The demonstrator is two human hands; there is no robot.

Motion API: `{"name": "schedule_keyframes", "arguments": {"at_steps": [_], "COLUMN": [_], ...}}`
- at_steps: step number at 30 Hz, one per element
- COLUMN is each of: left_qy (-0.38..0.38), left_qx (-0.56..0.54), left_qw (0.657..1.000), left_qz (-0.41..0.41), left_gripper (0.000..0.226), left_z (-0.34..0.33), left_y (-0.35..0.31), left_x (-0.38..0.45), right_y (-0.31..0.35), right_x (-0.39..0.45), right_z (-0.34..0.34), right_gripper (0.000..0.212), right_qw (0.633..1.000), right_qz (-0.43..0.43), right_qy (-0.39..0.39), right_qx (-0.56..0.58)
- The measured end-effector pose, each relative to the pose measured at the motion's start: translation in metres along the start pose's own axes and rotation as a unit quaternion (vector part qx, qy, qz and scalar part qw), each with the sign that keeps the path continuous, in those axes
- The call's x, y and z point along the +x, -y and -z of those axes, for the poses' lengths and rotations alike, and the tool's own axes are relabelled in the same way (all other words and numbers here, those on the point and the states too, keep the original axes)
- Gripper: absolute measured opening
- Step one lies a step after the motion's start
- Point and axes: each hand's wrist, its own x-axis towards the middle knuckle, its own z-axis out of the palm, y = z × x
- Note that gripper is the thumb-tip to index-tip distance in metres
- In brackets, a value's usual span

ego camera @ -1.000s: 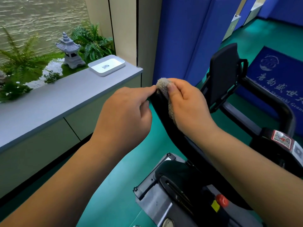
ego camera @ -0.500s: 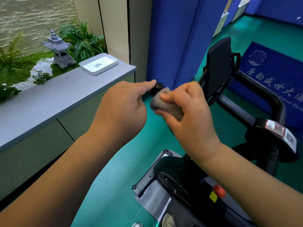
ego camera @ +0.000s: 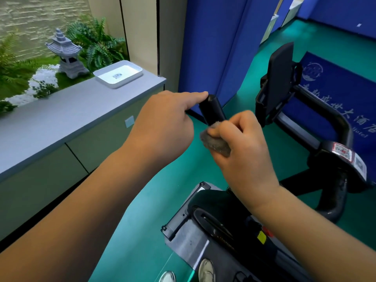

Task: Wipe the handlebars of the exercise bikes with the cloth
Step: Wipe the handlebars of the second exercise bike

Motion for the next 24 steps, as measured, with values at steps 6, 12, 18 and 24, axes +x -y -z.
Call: {"name": "schedule_keyframes", "arguments": {"at_steps": [6, 12, 18, 24], "left_qy": [-0.021, -0.058, -0.067, -0.074], "left_qx": [-0.01, 0.013, 0.05, 0.074], "left_qw": [1.0, 0.996, 0.986, 0.985], "left_qz": [-0.015, -0.072, -0.142, -0.139], "left_gripper": [0.059, 0.055, 0.042, 0.036], "left_z": [-0.002, -0.01, -0.023, -0.034], "left_y": [-0.005, -0.003, -0.019, -0.023], "left_x": [-0.002, -0.004, -0.013, -0.016], "right_y": [0.005, -0.009, -0.017, -0.029], "right_x": [0.02, -0.022, -0.011, -0.021], "right_z": [-0.007, 0.022, 0.028, 0.047], "right_gripper": [0.016, 0.027, 0.022, 0.019], "right_qw": [0.999, 0.993, 0.98, 0.969], "right_qz": [0.021, -0.097, -0.184, -0.19], "right_qy": [-0.039, -0.005, -0.013, 0.124], "right_qx": [0.0, 0.059, 0.073, 0.099]}}
